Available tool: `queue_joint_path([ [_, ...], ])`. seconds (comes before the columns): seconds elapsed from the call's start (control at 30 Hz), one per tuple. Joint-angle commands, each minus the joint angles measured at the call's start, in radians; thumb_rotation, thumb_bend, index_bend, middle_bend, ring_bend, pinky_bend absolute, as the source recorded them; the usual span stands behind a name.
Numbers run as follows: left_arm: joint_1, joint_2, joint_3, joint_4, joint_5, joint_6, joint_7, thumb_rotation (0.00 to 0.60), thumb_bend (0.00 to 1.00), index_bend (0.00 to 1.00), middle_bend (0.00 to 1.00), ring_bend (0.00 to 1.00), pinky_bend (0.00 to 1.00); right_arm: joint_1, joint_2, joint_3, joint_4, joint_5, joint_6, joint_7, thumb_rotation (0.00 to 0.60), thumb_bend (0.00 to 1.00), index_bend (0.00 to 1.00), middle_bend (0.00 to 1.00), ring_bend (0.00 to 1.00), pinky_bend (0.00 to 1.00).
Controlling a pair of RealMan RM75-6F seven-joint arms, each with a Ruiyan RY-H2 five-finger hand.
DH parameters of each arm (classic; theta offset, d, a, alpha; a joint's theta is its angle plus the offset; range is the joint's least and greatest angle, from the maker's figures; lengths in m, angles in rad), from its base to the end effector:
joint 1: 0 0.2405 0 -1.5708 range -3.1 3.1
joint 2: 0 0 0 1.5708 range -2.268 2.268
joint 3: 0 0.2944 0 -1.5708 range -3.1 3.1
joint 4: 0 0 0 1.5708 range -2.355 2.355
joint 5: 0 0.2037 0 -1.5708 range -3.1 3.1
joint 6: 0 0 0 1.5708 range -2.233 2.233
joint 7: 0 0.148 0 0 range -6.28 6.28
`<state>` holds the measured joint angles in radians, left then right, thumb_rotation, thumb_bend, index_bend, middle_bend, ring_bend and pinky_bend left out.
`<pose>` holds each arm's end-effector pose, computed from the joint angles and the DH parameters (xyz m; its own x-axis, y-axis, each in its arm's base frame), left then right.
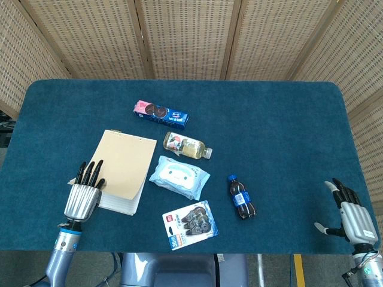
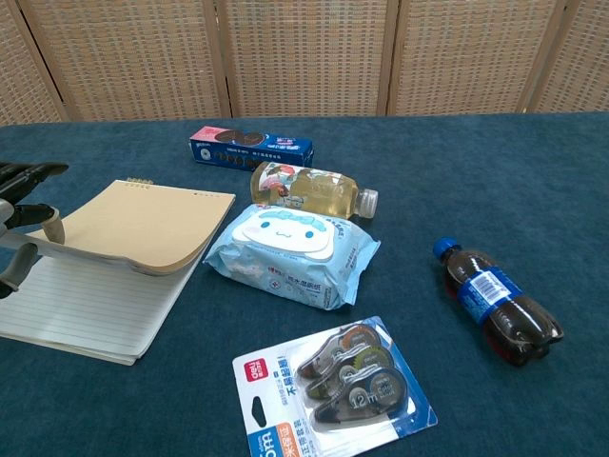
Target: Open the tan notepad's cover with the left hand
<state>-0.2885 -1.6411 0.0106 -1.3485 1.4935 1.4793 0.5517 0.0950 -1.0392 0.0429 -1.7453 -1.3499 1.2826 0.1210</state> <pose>-0.2826 0.2348 0.0053 0.6484 -0.0614 0.7588 0.7354 -0.2072 -0.6452 -0.3499 -0.1830 0.1757 0.1885 -0.1927 0.9630 -0.9646 0.1479 0.2185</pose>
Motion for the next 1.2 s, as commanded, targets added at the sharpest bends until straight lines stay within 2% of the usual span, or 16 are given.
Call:
queue_joint_path([
  [0.03, 0.011, 0.009, 0.014, -0.013, 0.015, 0.009, -0.001, 0.600, 0.65, 0.78, 0.00, 0.00, 0.00, 0.000, 0.000, 0.000, 0.000, -0.001, 0.001, 0.000, 0.600, 0.16, 0.06, 0.00, 0.00, 0.00],
  [0.7, 0.115, 0.061, 0.111, -0.076, 0.142, 0.103, -0.035, 0.600, 0.65, 0.78, 0.00, 0.00, 0.00, 0.000, 0.000, 0.000, -0.002, 0.002, -0.002, 0.001, 0.600, 0.16, 0.06, 0.00, 0.00, 0.00],
  [1.2, 0.171, 0.096, 0.161, -0.117, 0.238, 0.150, -0.039, 0.600, 0.66, 0.78, 0.00, 0.00, 0.00, 0.000, 0.001, 0.002, -0.002, 0.007, -0.003, 0.004, 0.600, 0.16, 0.06, 0.00, 0.00, 0.00],
])
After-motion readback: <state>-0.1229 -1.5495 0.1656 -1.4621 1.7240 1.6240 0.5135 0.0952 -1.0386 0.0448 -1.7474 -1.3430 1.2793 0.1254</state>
